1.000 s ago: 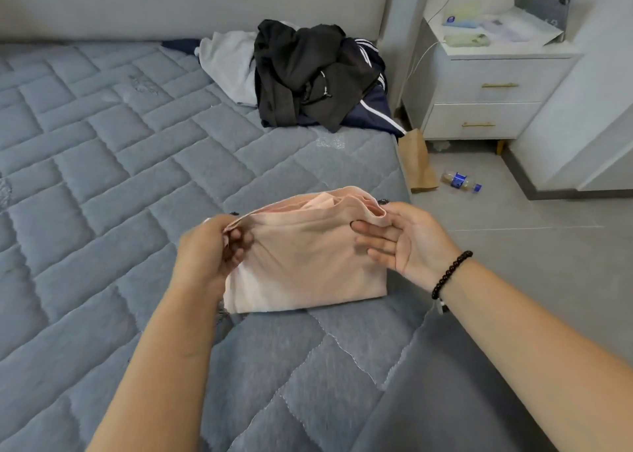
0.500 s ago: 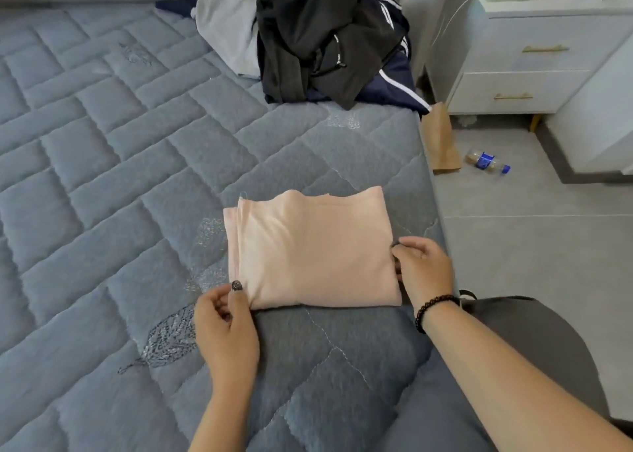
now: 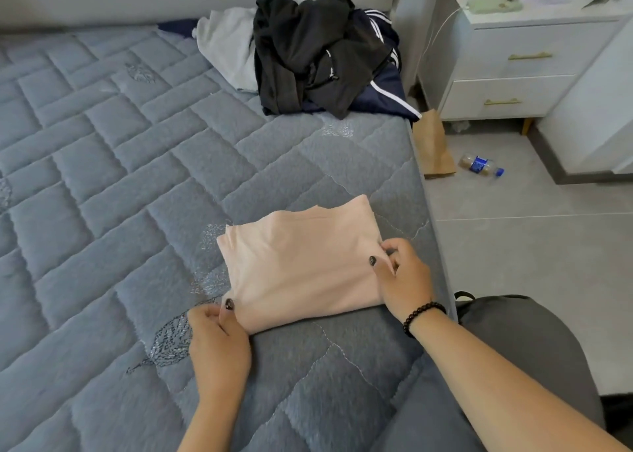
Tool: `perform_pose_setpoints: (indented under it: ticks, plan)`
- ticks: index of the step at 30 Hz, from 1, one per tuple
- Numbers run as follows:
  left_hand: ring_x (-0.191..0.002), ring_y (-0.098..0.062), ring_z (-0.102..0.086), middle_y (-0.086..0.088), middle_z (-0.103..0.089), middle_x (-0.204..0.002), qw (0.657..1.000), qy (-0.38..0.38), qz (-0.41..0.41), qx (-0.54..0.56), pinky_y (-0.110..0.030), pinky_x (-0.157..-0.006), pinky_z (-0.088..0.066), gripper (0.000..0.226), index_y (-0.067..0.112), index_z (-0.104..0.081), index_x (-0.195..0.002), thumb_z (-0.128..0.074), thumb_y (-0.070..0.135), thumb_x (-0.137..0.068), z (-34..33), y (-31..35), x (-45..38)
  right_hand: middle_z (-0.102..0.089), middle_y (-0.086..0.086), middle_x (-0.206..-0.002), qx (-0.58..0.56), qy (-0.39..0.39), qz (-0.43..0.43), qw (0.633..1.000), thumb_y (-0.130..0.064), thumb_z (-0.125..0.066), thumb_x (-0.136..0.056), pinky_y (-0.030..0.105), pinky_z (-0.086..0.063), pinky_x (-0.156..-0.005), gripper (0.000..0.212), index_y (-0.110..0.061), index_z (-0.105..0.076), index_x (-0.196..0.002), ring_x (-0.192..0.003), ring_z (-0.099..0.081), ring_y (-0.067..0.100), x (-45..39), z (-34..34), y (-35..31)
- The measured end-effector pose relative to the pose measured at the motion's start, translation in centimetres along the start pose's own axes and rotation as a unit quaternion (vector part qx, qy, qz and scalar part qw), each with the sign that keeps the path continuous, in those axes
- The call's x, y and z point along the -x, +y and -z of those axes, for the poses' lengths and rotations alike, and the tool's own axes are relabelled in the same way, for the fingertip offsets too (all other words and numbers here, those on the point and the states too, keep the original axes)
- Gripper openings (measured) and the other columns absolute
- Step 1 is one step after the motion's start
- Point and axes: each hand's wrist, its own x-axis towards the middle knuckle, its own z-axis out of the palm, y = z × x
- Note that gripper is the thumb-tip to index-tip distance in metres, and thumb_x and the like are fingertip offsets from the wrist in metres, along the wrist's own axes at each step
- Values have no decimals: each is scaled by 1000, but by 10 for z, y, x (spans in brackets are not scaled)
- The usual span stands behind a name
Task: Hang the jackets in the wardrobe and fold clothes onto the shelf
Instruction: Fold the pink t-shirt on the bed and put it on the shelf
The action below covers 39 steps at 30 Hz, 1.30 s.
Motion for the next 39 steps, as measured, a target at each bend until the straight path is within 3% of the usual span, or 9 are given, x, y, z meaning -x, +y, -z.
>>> perform_pose_setpoints:
  ticks: [3,8,11,14,16,20,25,34,39]
  plan:
    - [-99,-34,-55,-8,-60,-102,994,13,-76,-79,-42,-80,-39,16,11,-50,-105,-58,15,-93,4,7,1,-58,-1,-100,94,-13,22,995,-22,-54,-92,37,-47,-81,24,-18,-52,-116,-92,-57,22,5,-1,-4]
    - [-137,-30,-40,-15,-48,-144,902,-46,-391,-177,-46,-111,-32,43,3,-50,-135,-50,11,-93,-20,40,8,-60,13,-124,239,74,321,913,10,-60,-69,44,-43,-91,50,-3,-62,-117,-117,-56,33,6,-14,-26]
    - [-147,-27,-20,-3,-21,-156,868,-173,-392,-253,-45,-119,-10,56,5,-31,-149,-29,23,-97,-39,47,-1,-54,13,-136,276,-38,402,872,-1,-47,-84,47,-38,-105,44,-2,-59,-127,-131,-46,32,2,-33,-30]
    - [-150,-16,4,4,-4,-161,819,-209,-391,-365,-40,-121,5,68,17,-11,-154,1,40,-92,-50,34,-17,-26,5,-156,359,-145,356,851,-32,-13,-94,41,-15,-119,60,-11,-34,-147,-146,-19,23,-7,-46,-20]
    - [-150,-16,7,2,-1,-162,811,-202,-376,-401,-40,-121,5,70,19,-8,-155,4,43,-90,-55,31,-21,-6,1,-161,385,-153,307,857,-45,-2,-92,39,-1,-120,68,-17,-16,-153,-148,-2,20,-13,-52,-10]
    - [-148,-13,17,5,14,-162,832,-187,-326,-408,-44,-120,5,62,29,5,-154,-4,49,-96,-65,30,-21,9,1,-161,405,-120,253,870,-57,-3,-91,42,6,-119,70,-24,-3,-153,-147,12,19,-17,-57,-2]
    - [-148,-16,18,3,22,-160,863,-184,-287,-373,-43,-121,6,72,37,10,-153,-4,65,-88,-62,21,-31,7,2,-161,399,-84,204,890,-70,-11,-85,50,4,-117,84,-21,-11,-153,-148,10,18,-22,-54,2]
    - [-146,-30,-11,-12,-9,-161,952,-76,-119,-272,-49,-116,-11,92,21,-1,-155,-36,72,-86,-64,28,-33,16,8,-159,340,-47,90,935,-76,-16,-82,45,-4,-119,97,-15,9,-152,-145,10,33,-26,-45,4]
    - [-127,-35,-40,-16,-45,-136,990,-43,3,-134,-51,-105,-35,103,5,-32,-143,-72,64,-69,-49,30,-29,-35,6,-142,258,9,117,959,-53,-51,-88,37,-31,-103,79,-16,-16,-149,-126,-32,28,-26,-30,3]
